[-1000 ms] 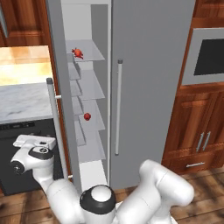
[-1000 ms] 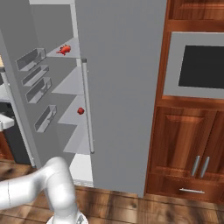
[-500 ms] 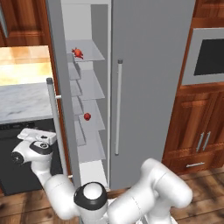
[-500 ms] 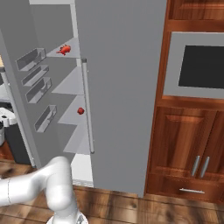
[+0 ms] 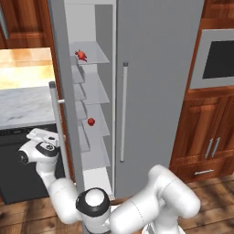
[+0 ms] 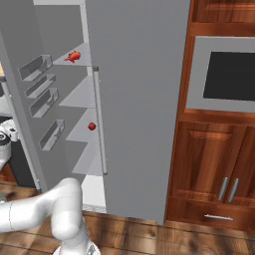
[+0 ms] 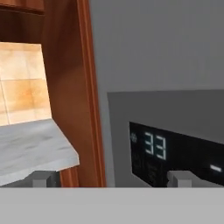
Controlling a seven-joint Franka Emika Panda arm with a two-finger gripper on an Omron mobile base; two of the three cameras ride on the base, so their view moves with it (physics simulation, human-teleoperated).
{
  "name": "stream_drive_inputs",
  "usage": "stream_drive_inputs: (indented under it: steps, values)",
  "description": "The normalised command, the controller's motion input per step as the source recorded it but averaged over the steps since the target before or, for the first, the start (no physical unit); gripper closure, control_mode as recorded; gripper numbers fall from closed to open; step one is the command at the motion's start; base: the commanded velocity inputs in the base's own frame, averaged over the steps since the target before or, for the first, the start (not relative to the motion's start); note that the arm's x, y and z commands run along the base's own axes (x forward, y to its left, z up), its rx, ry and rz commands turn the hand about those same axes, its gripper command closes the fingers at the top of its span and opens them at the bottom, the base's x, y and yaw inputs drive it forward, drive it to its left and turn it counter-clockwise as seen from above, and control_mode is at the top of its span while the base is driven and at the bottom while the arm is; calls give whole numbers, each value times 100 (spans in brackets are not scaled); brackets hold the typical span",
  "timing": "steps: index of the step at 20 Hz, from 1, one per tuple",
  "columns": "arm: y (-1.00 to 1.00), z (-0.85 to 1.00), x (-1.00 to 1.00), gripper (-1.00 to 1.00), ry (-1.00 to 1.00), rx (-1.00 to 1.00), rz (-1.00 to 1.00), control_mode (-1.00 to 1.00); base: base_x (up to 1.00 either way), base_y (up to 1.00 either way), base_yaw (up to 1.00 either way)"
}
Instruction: There's a fish in the fridge that needs to be moved to the freezer for freezing. Pick up the fish from the fridge, place it on any shelf in the freezer, and close the fridge and freezer doors when done.
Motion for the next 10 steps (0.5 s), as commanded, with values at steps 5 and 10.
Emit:
stream_drive_inputs:
  steps: [5,10]
  values:
    - [-78,0,0,-100,-2,1,-10,-100,0,0,0]
    - [-99,0,0,-100,-4,3,-12,-100,0,0,0]
